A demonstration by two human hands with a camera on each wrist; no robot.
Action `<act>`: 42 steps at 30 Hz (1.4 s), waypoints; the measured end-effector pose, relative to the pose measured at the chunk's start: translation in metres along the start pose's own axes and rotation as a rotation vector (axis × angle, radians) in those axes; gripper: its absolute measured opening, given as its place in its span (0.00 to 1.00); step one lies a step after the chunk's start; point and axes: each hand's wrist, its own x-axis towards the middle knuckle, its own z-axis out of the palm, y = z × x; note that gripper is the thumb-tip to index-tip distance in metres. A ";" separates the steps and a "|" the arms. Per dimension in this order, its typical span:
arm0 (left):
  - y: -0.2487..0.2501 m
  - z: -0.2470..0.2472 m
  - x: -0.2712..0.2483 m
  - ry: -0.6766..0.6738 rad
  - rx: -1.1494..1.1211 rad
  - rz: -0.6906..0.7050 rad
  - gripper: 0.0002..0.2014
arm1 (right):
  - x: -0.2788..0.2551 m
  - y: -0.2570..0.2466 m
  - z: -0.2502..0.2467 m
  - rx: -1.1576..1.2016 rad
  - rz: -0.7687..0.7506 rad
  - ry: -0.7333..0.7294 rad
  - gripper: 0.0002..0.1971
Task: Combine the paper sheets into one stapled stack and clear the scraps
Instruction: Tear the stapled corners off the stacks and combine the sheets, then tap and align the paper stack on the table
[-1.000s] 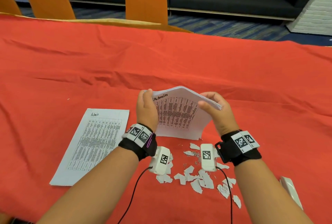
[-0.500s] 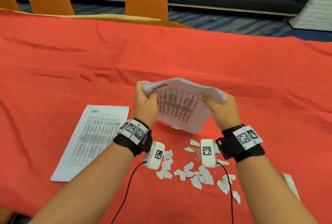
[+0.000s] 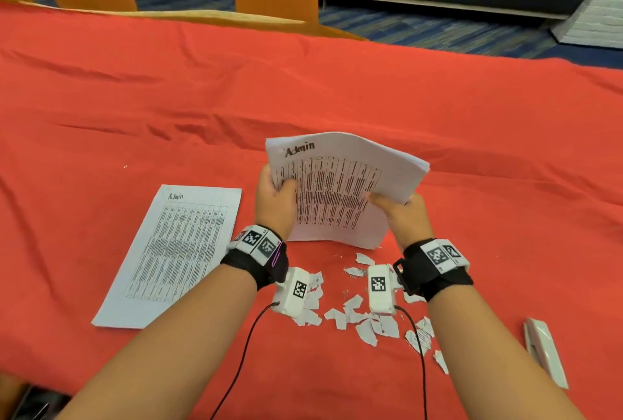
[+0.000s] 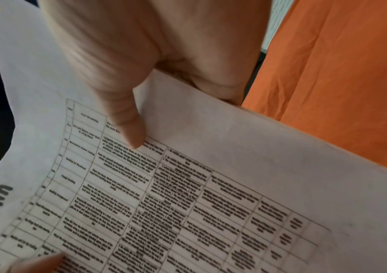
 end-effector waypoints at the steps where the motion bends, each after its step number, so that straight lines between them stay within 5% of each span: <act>1: -0.001 -0.001 -0.001 0.002 -0.001 0.011 0.14 | -0.001 0.001 -0.002 0.008 -0.002 -0.008 0.10; 10: -0.052 0.009 -0.014 0.008 0.061 -0.159 0.18 | 0.000 0.059 -0.002 -0.113 0.241 0.004 0.09; 18: -0.031 -0.005 0.006 0.046 0.156 -0.061 0.10 | 0.007 0.027 0.013 -0.068 0.123 -0.032 0.17; 24: -0.011 -0.081 0.041 0.122 0.252 -0.036 0.09 | 0.003 0.013 0.074 -0.205 0.053 -0.123 0.12; 31: -0.036 -0.217 0.085 0.146 0.486 -0.246 0.15 | -0.019 0.051 0.200 -0.409 0.196 -0.371 0.07; 36: -0.079 -0.286 0.099 0.095 0.605 -0.372 0.15 | -0.034 0.094 0.265 -0.468 0.314 -0.403 0.03; 42: -0.120 -0.313 0.105 0.059 0.731 -0.393 0.21 | -0.042 0.125 0.299 -0.756 0.313 -0.354 0.03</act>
